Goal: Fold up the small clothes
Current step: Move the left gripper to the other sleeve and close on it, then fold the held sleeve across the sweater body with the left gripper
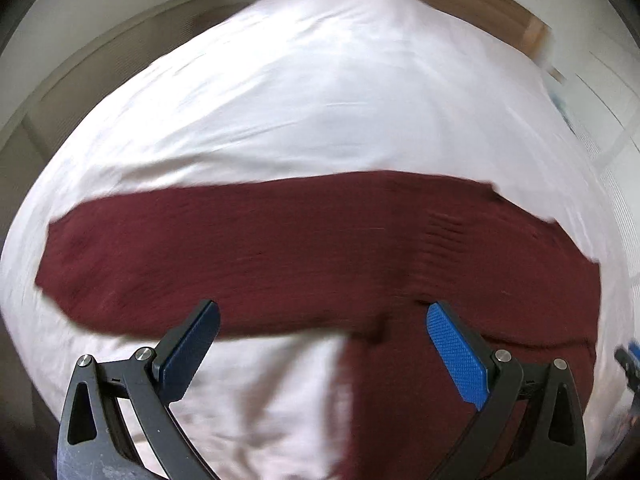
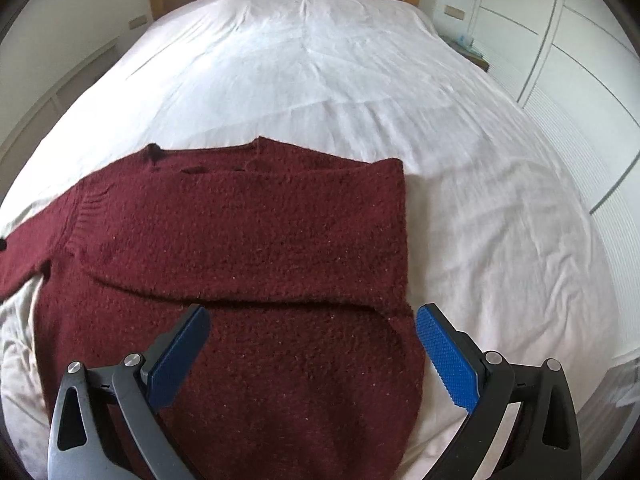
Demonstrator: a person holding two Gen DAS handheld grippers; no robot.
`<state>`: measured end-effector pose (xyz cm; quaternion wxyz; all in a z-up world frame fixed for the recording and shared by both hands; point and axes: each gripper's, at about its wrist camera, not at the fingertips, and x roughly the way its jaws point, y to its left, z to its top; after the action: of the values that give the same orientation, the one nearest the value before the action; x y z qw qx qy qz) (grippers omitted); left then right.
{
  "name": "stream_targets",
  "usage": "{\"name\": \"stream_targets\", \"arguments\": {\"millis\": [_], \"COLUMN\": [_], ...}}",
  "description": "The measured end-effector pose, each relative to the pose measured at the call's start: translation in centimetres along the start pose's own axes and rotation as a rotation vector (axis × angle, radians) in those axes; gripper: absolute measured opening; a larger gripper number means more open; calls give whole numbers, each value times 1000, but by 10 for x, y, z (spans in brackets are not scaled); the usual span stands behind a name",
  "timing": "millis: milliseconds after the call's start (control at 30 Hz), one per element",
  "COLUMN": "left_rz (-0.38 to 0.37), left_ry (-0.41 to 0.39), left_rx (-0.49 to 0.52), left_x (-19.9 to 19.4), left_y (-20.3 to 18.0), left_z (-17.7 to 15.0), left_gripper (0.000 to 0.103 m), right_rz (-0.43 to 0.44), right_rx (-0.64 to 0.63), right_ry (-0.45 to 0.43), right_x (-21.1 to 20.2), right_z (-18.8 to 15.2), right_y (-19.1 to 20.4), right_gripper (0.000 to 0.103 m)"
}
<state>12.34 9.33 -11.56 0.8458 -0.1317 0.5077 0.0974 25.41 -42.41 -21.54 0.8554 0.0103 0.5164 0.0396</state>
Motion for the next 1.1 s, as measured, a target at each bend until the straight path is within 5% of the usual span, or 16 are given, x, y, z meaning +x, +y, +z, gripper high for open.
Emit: {"name": "stream_targets", "arguments": {"millis": [233, 433, 667, 767, 933, 1100], "left_rz": [64, 87, 64, 67, 47, 38], "left_ry": [76, 127, 168, 159, 133, 121], "left_rx": [-408, -563, -635, -617, -585, -515], "left_x": [19, 40, 64, 68, 70, 60], "left_y": [125, 180, 197, 196, 192, 181], "left_z": [-9, -13, -7, -4, 8, 23], "left_gripper": [102, 102, 101, 85, 21, 13], "right_rz": [-7, -5, -4, -11, -8, -16], "right_rx": [10, 10, 22, 13, 31, 18], "right_ry": [22, 36, 33, 37, 32, 25], "right_x": [7, 15, 17, 18, 17, 17], "right_z": [0, 2, 4, 3, 1, 0], "right_y": [6, 14, 17, 17, 9, 3], "right_gripper": [102, 102, 102, 102, 102, 102]}}
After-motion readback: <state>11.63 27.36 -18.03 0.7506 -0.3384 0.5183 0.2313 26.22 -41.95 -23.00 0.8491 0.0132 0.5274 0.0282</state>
